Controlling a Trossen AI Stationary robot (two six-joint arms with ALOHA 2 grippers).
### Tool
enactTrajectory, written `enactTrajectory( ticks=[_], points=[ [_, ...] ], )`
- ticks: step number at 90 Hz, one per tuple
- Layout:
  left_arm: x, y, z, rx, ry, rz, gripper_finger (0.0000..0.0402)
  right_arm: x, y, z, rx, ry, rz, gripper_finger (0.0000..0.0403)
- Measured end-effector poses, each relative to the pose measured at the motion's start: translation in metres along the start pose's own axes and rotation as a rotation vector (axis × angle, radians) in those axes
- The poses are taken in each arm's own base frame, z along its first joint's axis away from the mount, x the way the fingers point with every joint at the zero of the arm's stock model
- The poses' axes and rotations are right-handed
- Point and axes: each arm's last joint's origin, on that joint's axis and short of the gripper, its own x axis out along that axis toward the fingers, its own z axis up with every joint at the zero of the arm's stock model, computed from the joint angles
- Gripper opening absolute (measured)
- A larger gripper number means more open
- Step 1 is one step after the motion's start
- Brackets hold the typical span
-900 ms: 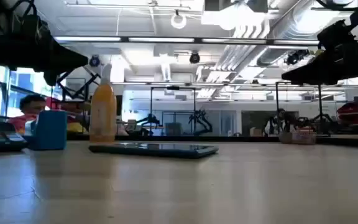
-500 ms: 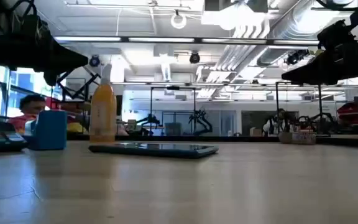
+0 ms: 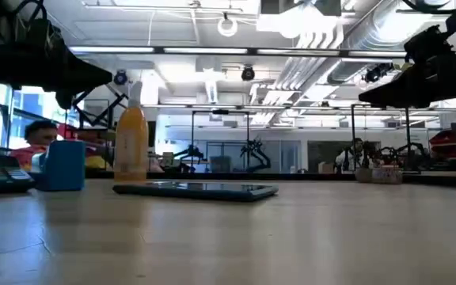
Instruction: Apply microfiber cloth
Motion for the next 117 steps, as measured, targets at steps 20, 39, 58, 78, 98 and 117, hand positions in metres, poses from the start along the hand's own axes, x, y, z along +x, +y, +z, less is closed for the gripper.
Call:
enactTrajectory(
  ticks=[20, 39, 58, 78, 98, 117],
  points=[
    [0.0, 0.0, 0.0, 0.0, 0.0, 0.0, 0.0026, 0.0, 0.0, 0.0, 0.0, 0.0, 0.0, 0.0003],
    [0.0, 0.0, 0.0, 0.0, 0.0, 0.0, 0.0026, 0.0, 0.0, 0.0, 0.0, 0.0, 0.0, 0.0003],
    [0.0, 0.0, 0.0, 0.0, 0.0, 0.0, 0.0026, 0.0, 0.0, 0.0, 0.0, 0.0, 0.0, 0.0003],
    [0.0, 0.0, 0.0, 0.0, 0.0, 0.0, 0.0026, 0.0, 0.0, 0.0, 0.0, 0.0, 0.0, 0.0003],
    [0.0, -0.0008, -0.0009, 0.001, 0.015, -0.032, 0.0026, 0.0, 0.0, 0.0, 0.0, 0.0, 0.0, 0.0003],
    [-0.001, -0.0054, -0.004, 0.256, 0.063, -0.21, 0.0026, 0.0, 0.0, 0.0, 0.0, 0.0, 0.0, 0.0003]
  ],
)
